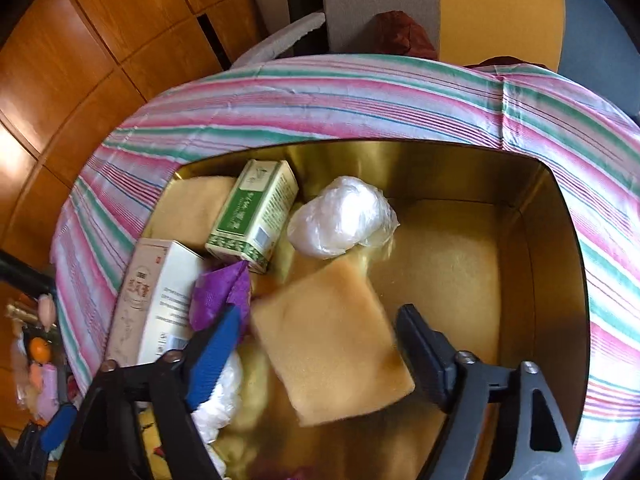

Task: Organize objects
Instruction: 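Carry the yellow sponge into the gold tray and open the right gripper, then move both open grippers from the tray back toward the remaining table items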

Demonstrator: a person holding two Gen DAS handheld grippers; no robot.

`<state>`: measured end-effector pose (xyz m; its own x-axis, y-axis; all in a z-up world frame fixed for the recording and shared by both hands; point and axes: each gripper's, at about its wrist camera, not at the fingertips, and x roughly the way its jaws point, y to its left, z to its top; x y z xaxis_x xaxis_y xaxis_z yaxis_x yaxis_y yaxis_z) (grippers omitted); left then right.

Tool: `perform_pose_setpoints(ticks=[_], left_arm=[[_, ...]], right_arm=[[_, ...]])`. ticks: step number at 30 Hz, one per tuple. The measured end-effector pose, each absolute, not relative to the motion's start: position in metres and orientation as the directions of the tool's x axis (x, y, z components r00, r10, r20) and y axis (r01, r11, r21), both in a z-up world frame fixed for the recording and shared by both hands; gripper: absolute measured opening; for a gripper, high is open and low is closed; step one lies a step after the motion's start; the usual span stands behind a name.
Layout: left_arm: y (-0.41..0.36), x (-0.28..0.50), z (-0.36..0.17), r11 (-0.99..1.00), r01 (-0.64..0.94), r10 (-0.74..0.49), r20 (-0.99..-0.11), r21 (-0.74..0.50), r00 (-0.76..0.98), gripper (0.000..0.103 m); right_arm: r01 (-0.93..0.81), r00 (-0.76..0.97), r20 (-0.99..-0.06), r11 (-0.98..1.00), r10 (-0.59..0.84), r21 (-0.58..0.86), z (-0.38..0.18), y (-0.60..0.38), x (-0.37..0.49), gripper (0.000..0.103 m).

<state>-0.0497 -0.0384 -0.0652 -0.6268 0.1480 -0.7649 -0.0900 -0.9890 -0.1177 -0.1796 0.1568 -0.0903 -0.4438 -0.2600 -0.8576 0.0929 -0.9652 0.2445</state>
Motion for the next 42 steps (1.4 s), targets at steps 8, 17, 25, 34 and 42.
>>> perform_pose_setpoints(ticks=[8,17,25,34,42], left_arm=[[-0.03,-0.044,-0.055,-0.987,-0.115,0.161,-0.748,-0.113,-0.644,0.057],[-0.009,-0.036,-0.046,-0.978,-0.173,0.203,-0.74,-0.118,-0.642,0.057],[0.026,-0.031,-0.036,-0.961,-0.262,0.241,-0.731,-0.089,-0.638,0.057],[0.087,-0.03,-0.021,-0.92,-0.388,0.304,-0.736,-0.06,-0.606,0.057],[0.178,-0.021,-0.015,-0.817,-0.574,0.413,-0.758,-0.063,-0.505,0.057]], right_arm=[[0.102,-0.513,-0.809,-0.957,-0.285,0.272,-0.059,0.183,-0.153,0.088],[0.008,-0.592,-0.781,-0.97,-0.2,0.242,-0.029,0.274,-0.101,0.091],[-0.216,-0.616,-0.788,-0.957,-0.021,0.195,-0.02,0.402,-0.049,0.092],[-0.543,-0.608,-0.767,-0.812,0.205,0.214,-0.038,0.539,0.01,0.093],[-0.68,-0.636,-0.748,-0.596,0.191,0.427,-0.053,0.593,0.044,0.093]])
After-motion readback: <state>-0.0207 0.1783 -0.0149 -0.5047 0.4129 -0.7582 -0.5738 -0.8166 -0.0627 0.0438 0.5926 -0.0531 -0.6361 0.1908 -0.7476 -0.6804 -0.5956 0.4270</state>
